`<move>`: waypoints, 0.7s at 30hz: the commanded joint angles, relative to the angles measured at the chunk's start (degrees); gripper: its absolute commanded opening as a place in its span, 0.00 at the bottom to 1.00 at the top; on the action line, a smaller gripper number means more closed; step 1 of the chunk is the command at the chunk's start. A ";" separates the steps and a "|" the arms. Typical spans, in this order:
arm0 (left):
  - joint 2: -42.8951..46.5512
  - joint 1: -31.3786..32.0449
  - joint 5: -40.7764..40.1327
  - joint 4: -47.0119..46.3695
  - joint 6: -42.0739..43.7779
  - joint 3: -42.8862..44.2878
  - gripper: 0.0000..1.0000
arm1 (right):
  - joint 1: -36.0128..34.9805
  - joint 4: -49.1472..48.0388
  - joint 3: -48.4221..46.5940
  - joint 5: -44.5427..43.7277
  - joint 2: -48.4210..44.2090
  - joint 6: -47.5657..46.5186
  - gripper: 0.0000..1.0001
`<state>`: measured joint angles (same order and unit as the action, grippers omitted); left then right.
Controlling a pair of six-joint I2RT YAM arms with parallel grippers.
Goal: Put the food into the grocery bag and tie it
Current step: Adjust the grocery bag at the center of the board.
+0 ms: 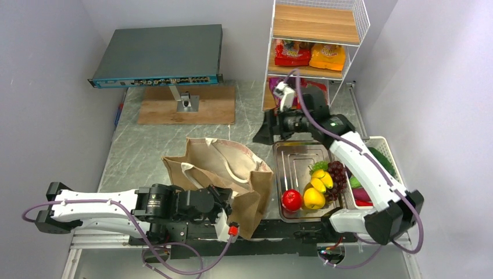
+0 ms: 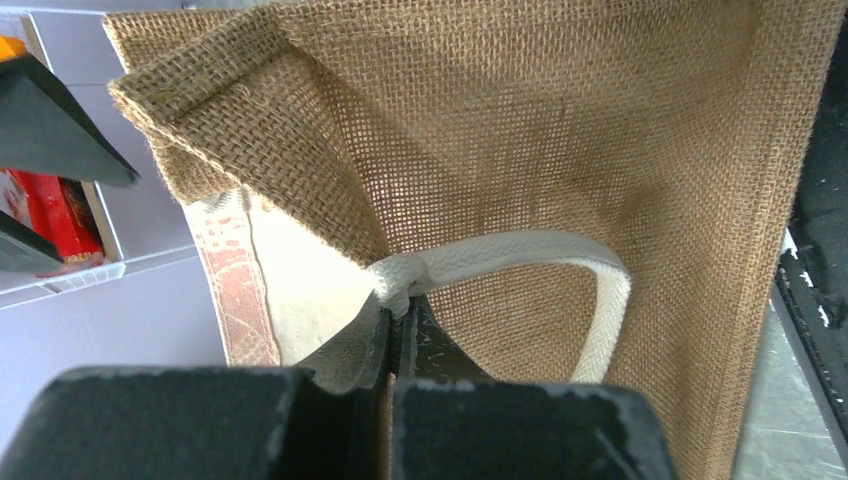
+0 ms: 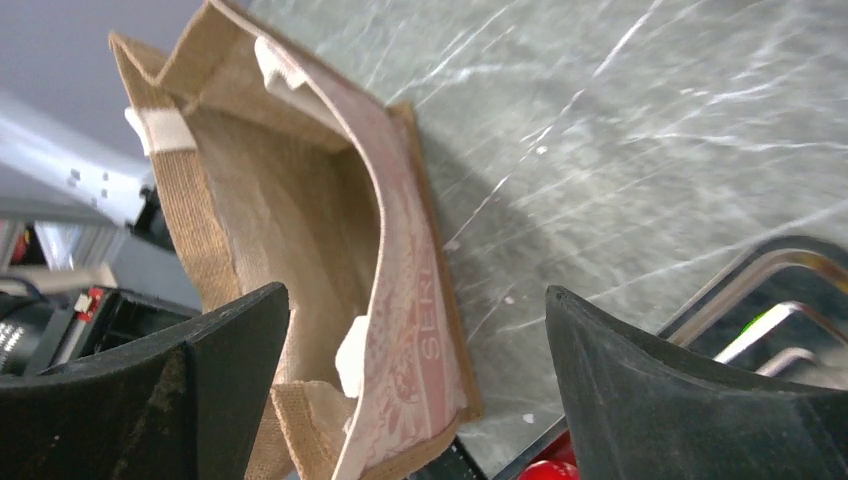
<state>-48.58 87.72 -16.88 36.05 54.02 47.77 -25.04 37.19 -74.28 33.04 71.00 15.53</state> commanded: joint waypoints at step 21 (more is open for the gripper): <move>0.13 4.94 -8.06 2.16 -14.06 -1.93 0.00 | -15.87 -2.97 -6.72 -2.18 18.36 -3.83 0.46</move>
<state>-49.21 91.72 -22.37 35.68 43.62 46.87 -39.70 36.60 -80.09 31.53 90.43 11.84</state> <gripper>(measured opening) 0.025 0.541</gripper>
